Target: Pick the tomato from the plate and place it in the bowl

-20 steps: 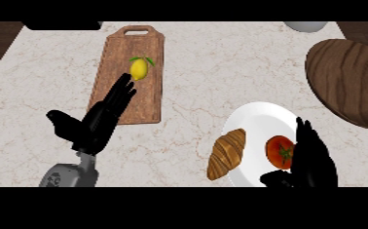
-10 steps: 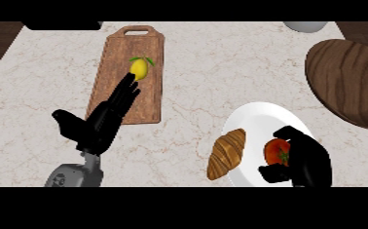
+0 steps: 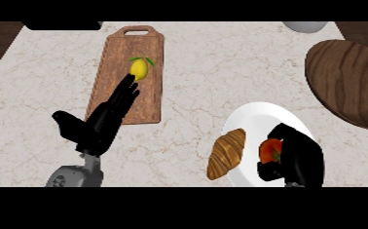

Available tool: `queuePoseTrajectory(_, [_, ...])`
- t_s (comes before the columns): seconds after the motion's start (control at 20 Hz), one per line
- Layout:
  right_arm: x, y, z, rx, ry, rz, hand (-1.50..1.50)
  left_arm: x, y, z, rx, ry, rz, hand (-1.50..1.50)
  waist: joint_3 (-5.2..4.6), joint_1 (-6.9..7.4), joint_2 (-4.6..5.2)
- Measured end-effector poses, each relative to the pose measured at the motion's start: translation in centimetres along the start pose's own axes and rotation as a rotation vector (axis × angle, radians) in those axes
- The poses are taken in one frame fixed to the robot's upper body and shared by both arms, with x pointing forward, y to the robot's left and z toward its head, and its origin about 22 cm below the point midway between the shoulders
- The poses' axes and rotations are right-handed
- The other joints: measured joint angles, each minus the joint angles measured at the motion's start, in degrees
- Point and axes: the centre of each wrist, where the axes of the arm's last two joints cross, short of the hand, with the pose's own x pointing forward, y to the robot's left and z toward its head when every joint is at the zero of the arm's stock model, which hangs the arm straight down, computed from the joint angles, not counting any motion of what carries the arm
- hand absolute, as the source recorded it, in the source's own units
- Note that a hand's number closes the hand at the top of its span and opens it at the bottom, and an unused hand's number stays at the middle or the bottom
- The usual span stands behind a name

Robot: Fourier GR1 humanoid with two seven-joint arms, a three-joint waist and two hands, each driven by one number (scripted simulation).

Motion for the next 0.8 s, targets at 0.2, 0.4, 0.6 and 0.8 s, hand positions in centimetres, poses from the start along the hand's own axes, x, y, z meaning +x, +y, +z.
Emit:
queuePoseTrajectory(0.2, [0.7, 0.4, 0.4, -0.048, -0.005, 0.047, 1.50, 0.2, -0.4, -0.6, -0.005, -0.006, 0.004, 0.00, -0.02, -0.04, -0.01])
queuePoseTrajectory(0.4, [-0.1, 0.2, 0.1, 0.040, -0.128, 0.150, 1.50, 0.3, 0.3, -0.7, -0.004, -0.006, 0.000, 0.00, -0.05, 0.08, 0.01])
queuePoseTrajectory(0.6, [-1.4, -1.3, -1.1, 0.113, -0.248, 0.247, 1.50, -0.3, 0.3, -0.3, -0.003, -0.005, 0.001, 0.00, -0.02, 0.21, 0.03])
queuePoseTrajectory(0.8, [-1.9, -5.0, -0.6, 0.091, -0.307, 0.233, 1.50, 0.4, 0.1, -0.1, -0.004, -0.006, -0.004, 0.00, 0.11, -0.05, 0.07])
